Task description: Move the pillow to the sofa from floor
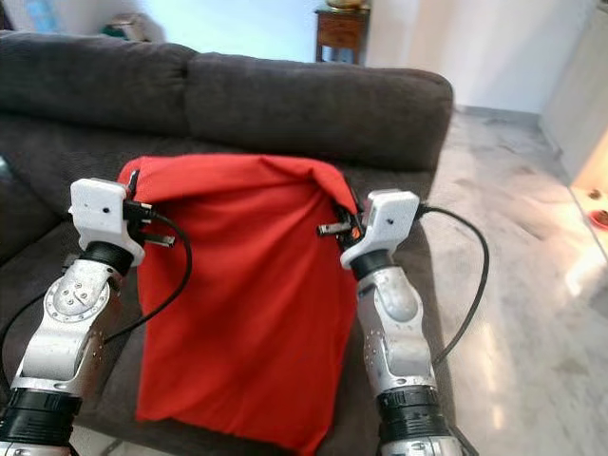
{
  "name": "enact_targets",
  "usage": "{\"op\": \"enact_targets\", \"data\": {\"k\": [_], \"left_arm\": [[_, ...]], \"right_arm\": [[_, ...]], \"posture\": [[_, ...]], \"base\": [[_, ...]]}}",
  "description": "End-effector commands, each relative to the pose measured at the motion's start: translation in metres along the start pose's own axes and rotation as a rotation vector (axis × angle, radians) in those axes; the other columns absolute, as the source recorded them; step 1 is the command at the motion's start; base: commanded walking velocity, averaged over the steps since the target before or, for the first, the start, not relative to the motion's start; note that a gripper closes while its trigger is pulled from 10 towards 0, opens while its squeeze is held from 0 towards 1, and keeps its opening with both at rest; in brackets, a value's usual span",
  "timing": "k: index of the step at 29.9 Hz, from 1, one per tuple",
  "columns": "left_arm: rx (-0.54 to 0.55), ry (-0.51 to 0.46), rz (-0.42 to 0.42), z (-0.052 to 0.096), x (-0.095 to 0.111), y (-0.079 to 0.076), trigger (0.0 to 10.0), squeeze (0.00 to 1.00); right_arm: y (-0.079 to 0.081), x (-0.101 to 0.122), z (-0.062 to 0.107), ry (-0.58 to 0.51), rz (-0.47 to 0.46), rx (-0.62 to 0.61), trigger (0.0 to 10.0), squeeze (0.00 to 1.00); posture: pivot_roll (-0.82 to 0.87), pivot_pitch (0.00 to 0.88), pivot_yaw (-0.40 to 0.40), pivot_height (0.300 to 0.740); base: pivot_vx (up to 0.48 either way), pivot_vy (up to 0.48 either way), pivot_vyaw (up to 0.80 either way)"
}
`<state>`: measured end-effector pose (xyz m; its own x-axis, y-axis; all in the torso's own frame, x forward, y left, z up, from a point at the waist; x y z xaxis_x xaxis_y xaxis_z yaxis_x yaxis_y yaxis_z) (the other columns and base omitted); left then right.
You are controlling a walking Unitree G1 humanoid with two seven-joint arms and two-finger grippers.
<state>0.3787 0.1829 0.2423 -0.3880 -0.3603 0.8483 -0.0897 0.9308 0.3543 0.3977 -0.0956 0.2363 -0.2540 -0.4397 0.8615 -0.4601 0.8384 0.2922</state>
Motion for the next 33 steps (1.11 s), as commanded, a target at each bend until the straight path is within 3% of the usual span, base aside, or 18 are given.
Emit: {"op": "enact_targets", "data": {"k": [1,8,12,13,15,16,19,24,30,31,32,33], "left_arm": [[0.12,-0.006,-0.011,0.001,0.004,0.032,10.0,0.0],[0.039,0.07,-0.004,0.004,-0.015,0.016,10.0,0.0],[-0.071,0.152,-0.031,0.011,-0.035,-0.005,10.0,0.0],[-0.14,0.196,-0.062,0.017,-0.046,-0.017,10.0,0.0],[-0.198,0.216,-0.094,0.022,-0.053,-0.027,10.0,0.0],[-0.239,0.262,-0.129,0.028,-0.064,-0.034,10.0,0.0],[-0.252,0.284,-0.141,0.034,-0.073,-0.039,10.0,0.0],[-0.279,0.359,-0.139,0.048,-0.094,-0.047,10.0,0.0],[-0.286,0.368,-0.137,0.05,-0.097,-0.05,10.0,0.0],[-0.287,0.367,-0.139,0.051,-0.097,-0.05,10.0,0.14],[-0.288,0.367,-0.141,0.051,-0.097,-0.05,10.0,0.14],[-0.287,0.367,-0.141,0.051,-0.097,-0.05,10.0,0.79]], "right_arm": [[-0.017,0.033,0.0,-0.117,0.007,-0.064,10.0,0.0],[-0.031,0.008,0.01,-0.035,0.012,-0.116,10.0,0.0],[-0.058,-0.015,0.026,0.056,0.047,-0.24,10.0,0.0],[-0.075,-0.026,0.036,0.1,0.057,-0.322,10.0,0.0],[-0.088,-0.034,0.046,0.128,0.069,-0.39,10.0,0.0],[-0.102,-0.048,0.059,0.189,0.082,-0.462,10.0,0.0],[-0.111,-0.062,0.073,0.225,0.031,-0.505,10.0,0.0],[-0.114,-0.086,0.092,0.306,0.037,-0.521,10.0,0.0],[-0.116,-0.09,0.096,0.31,0.034,-0.537,10.0,0.0],[-0.115,-0.09,0.096,0.31,0.031,-0.536,10.0,0.0],[-0.115,-0.09,0.096,0.311,0.029,-0.535,10.0,0.0],[-0.114,-0.09,0.095,0.309,0.029,-0.531,10.0,0.0]], "posture": [[0.06,0.049,-0.002,0.74],[0.06,0.049,-0.003,0.74],[0.07,0.053,-0.006,0.74],[0.07,0.053,-0.006,0.74],[0.07,0.054,-0.006,0.74],[0.07,0.054,-0.005,0.74],[0.07,0.055,-0.003,0.74],[0.07,0.056,0.002,0.74],[0.07,0.058,0.004,0.74],[0.07,0.058,0.004,0.74],[0.07,0.058,0.004,0.74],[0.07,0.058,0.004,0.74]], "base": [[0.364,0.0,0.0],[0.227,0.0,0.0],[0.0,0.0,0.0],[0.0,0.0,0.0],[0.0,0.0,0.0],[0.0,0.0,0.0],[0.0,0.0,0.0],[0.0,0.0,0.0],[0.0,0.0,0.0],[0.0,0.0,0.0],[0.0,0.0,0.0],[0.0,0.0,0.0]]}}
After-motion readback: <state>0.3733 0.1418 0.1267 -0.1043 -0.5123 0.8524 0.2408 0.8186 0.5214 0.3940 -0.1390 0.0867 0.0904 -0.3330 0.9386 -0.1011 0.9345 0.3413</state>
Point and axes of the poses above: a point about 5 cm out from each wrist's last joint towards the gripper, its own z axis pointing back from the gripper into the wrist, its own x axis along the axis of the wrist's last joint, y = z × x, the point moved 6 cm from there along -z, pointing out of the wrist towards the gripper, and after that the axes turned 12 degrees about -z, right-handed, at the moved point
